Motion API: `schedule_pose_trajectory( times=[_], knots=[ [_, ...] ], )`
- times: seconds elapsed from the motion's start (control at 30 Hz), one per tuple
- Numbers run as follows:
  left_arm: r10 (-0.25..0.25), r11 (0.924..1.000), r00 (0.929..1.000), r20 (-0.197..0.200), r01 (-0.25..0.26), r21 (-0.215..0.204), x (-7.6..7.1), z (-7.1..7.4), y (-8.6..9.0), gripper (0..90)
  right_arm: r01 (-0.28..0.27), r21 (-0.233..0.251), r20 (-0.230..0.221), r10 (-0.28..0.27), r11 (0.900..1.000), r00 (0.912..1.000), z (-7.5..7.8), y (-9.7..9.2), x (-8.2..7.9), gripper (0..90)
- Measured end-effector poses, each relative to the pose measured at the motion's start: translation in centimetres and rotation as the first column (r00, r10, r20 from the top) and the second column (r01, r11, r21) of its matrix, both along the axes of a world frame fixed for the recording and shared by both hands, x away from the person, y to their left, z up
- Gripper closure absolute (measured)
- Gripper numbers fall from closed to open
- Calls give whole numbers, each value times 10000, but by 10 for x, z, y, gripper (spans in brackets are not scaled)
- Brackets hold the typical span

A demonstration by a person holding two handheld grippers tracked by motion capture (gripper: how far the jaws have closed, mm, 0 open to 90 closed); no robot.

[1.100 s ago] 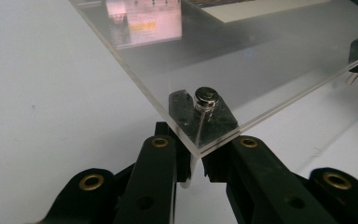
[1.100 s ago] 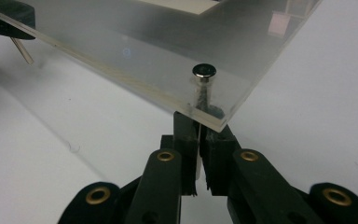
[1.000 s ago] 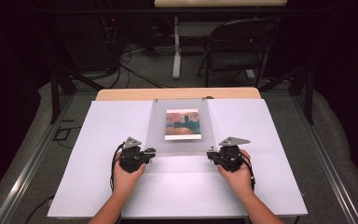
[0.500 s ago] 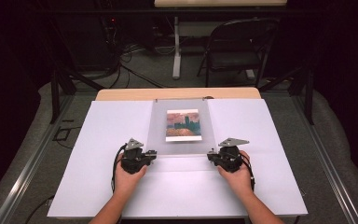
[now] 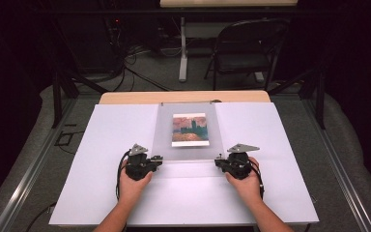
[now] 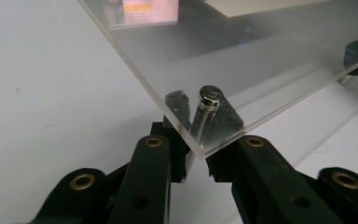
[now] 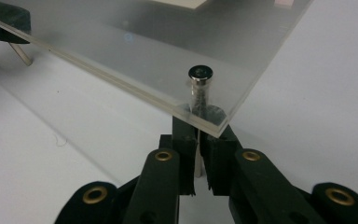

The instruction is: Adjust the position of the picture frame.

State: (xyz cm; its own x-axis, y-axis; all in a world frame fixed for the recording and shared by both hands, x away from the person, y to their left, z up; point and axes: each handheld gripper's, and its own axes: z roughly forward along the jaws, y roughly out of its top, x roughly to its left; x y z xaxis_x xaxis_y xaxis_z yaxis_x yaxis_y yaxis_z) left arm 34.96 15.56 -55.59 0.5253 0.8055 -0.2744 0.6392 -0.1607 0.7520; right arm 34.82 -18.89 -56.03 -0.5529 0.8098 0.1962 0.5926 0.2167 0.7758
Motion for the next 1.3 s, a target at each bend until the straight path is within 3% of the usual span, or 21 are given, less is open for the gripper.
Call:
schedule_pose_trajectory(
  times=[0.13,0.3,0.53,0.7,0.93,1.3],
  knots=[
    [-97,10000,9999,-25,97,-20,-1,0,-1,716,27,-141,-137,-29,9999,9999,-2,1,-1,734],
    [-161,9999,9999,29,161,49,-4,-2,-4,595,44,-228,135,-41,9997,9999,0,3,-3,617],
    [108,9995,9997,229,-115,281,-6,-2,-5,441,96,-305,268,-88,9995,9996,1,2,-5,471],
    [65,9994,9997,236,-73,346,-8,-1,-3,415,173,-283,218,-167,9994,9996,-1,0,-5,415],
    [-32,9998,9997,226,27,205,-13,4,-2,416,76,-282,185,-71,9996,9998,5,-2,-8,414],
    [-125,9995,9999,36,124,293,-33,14,14,416,-194,-735,217,210,9971,9995,18,-7,-30,414]
  ],
)
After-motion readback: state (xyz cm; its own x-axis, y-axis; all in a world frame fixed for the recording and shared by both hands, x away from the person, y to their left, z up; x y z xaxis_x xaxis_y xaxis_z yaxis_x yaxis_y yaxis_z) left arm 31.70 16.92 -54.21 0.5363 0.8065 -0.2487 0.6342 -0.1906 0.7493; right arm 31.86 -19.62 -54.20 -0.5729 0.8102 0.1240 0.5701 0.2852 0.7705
